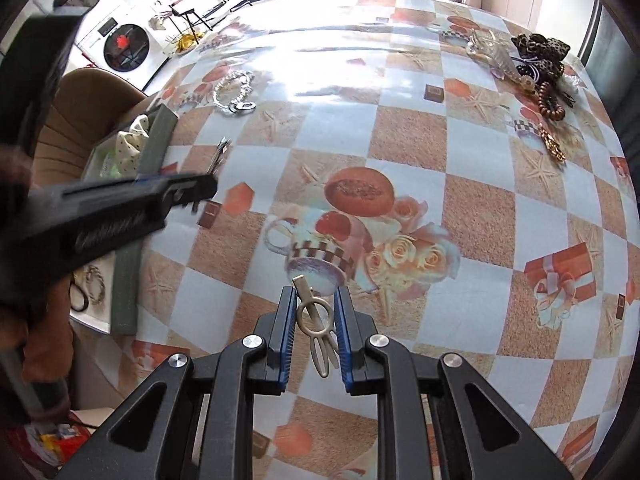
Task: Organize jewelry
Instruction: 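Carry both clips into the tray and open both tools to release them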
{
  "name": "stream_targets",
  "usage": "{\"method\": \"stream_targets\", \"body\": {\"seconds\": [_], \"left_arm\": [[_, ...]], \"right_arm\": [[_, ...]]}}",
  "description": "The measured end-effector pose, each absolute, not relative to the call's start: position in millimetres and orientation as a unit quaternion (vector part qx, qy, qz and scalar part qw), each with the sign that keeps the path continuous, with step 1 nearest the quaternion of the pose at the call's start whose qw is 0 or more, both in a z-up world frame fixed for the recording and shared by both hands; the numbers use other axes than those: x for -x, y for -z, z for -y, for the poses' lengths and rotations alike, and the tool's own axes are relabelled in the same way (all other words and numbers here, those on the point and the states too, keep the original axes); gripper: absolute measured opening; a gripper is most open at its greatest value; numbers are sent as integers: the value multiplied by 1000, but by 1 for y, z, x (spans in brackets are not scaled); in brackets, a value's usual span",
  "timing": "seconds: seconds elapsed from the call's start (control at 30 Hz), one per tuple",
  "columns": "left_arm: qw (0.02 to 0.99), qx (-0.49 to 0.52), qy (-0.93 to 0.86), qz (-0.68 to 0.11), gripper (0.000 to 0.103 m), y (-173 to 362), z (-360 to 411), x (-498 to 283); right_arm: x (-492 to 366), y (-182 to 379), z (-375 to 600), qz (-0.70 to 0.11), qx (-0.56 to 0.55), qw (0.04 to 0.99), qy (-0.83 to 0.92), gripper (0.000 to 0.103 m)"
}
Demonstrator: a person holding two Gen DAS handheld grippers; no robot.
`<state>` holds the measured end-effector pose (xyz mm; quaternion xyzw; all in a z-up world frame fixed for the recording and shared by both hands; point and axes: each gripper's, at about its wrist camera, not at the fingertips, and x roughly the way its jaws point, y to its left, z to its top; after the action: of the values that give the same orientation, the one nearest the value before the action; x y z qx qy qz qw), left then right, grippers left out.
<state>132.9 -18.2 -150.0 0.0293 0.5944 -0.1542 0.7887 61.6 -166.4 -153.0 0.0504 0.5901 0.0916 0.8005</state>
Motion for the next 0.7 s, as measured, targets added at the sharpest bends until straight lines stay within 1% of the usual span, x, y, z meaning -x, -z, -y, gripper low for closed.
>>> {"method": "stream_targets", "body": {"seconds": [0.3, 0.7], "left_arm": [[795, 2, 119, -595, 15, 125, -32, -105], [799, 29, 69, -596, 15, 110, -104, -79]], "right_arm": [[-68, 127, 134, -589, -47, 800, -104, 21], [-70, 99, 75, -584, -26, 799, -144, 21]]}}
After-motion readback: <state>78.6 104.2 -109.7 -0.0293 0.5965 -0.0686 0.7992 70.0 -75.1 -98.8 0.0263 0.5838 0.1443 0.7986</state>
